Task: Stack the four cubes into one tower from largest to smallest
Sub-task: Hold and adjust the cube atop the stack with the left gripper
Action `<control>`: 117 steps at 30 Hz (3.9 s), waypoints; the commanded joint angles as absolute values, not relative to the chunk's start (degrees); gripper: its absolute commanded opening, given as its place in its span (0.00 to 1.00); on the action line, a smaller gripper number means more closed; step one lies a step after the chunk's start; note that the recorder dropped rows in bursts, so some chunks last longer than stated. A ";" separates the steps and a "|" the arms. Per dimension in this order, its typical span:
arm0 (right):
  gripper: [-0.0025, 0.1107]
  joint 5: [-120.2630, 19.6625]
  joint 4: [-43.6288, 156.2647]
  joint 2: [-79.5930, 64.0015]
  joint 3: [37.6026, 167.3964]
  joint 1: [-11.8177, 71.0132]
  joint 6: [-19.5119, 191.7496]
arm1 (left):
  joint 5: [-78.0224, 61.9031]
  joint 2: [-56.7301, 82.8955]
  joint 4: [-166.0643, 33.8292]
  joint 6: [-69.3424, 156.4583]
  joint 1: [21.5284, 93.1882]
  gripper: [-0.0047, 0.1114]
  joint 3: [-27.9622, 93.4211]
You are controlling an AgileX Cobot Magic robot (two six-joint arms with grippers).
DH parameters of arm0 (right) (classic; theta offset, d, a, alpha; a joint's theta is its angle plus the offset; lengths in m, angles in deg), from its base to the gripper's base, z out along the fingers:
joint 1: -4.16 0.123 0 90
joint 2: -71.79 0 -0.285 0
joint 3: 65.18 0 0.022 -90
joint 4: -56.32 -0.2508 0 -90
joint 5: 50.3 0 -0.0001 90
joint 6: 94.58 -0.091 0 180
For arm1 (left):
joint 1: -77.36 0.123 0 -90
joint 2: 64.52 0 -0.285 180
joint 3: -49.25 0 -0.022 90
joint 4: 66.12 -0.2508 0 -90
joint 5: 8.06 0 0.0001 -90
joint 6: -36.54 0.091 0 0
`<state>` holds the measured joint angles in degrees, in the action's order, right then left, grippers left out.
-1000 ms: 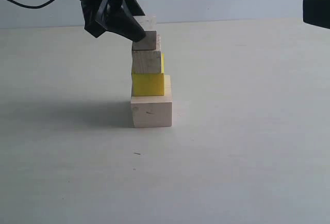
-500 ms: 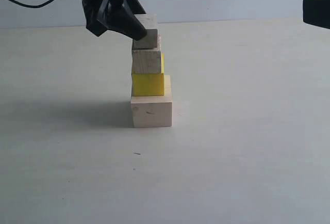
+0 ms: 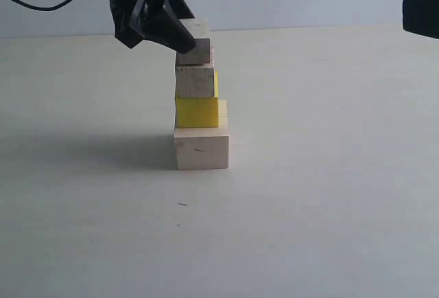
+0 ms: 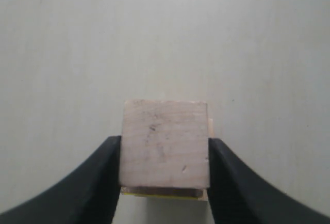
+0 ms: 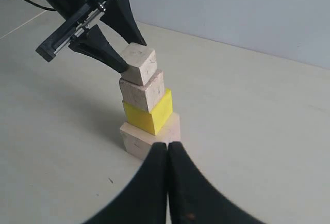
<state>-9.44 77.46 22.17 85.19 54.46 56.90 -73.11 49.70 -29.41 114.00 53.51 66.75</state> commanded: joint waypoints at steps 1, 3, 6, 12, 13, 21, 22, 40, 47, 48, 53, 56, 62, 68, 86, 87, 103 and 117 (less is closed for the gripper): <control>0.02 -9.76 77.37 22.60 84.87 54.52 56.89 | -72.71 49.75 -28.10 113.88 53.42 0.04 67.25; 0.02 -9.76 77.37 22.60 84.87 54.52 56.89 | -72.71 49.75 -28.10 113.88 53.42 0.04 67.25; 0.02 -9.76 77.37 22.60 84.87 54.52 56.89 | -72.82 49.75 -28.10 113.88 53.42 0.04 67.25; 0.02 -9.76 77.37 22.60 84.87 54.52 56.89 | -72.82 49.75 -28.10 113.88 53.42 0.11 67.25; 0.02 -9.76 77.37 22.60 84.87 54.52 56.89 | -72.82 49.75 -28.10 113.88 53.42 0.14 67.25; 0.02 -9.76 77.37 22.60 84.87 54.52 56.89 | -72.82 49.75 -28.60 113.60 53.42 0.35 67.25; 0.02 -9.76 77.37 22.60 84.87 54.52 56.89 | -72.82 49.75 -29.48 113.60 53.42 0.35 67.25; 0.02 -9.76 77.37 22.60 84.87 54.52 56.89 | -72.78 49.75 -28.86 113.35 53.42 0.35 67.25; 0.02 -9.76 77.26 22.60 84.87 54.52 56.89 | -72.37 49.75 -29.12 113.35 53.42 0.35 67.25; 0.02 -9.76 77.26 22.60 84.87 54.52 56.89 | -72.37 49.75 -29.12 113.35 53.42 0.35 67.25; 0.02 -9.76 77.26 22.60 84.87 54.52 56.89 | -72.76 49.75 -29.10 113.35 53.42 0.35 67.25; 0.02 -9.76 77.26 22.60 84.87 54.52 56.89 | -72.86 49.75 -29.10 113.35 53.42 0.35 67.25; 0.02 -9.76 77.26 22.60 84.87 54.52 56.89 | -73.01 49.75 -29.10 113.60 53.42 0.35 67.25; 0.02 -9.76 77.26 22.60 84.87 54.52 56.89 | -73.01 49.75 -29.10 113.60 53.42 0.35 67.25; 0.02 -9.76 77.26 22.60 84.87 54.52 56.89 | -73.89 49.75 -29.10 114.07 53.42 0.35 67.25; 0.02 -9.76 77.26 22.60 84.87 54.52 56.89 | -73.89 49.75 -29.10 114.07 53.42 0.35 67.25; 0.02 -9.76 77.26 22.60 84.87 54.52 56.89 | -73.06 49.75 -28.97 114.08 53.42 0.35 67.25; 0.02 -9.76 77.26 22.60 84.87 54.52 56.89 | -73.06 49.75 -28.97 114.08 53.42 0.35 67.25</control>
<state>-9.44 77.42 22.17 85.19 54.46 56.90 -73.52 49.70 -29.87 113.99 53.51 66.85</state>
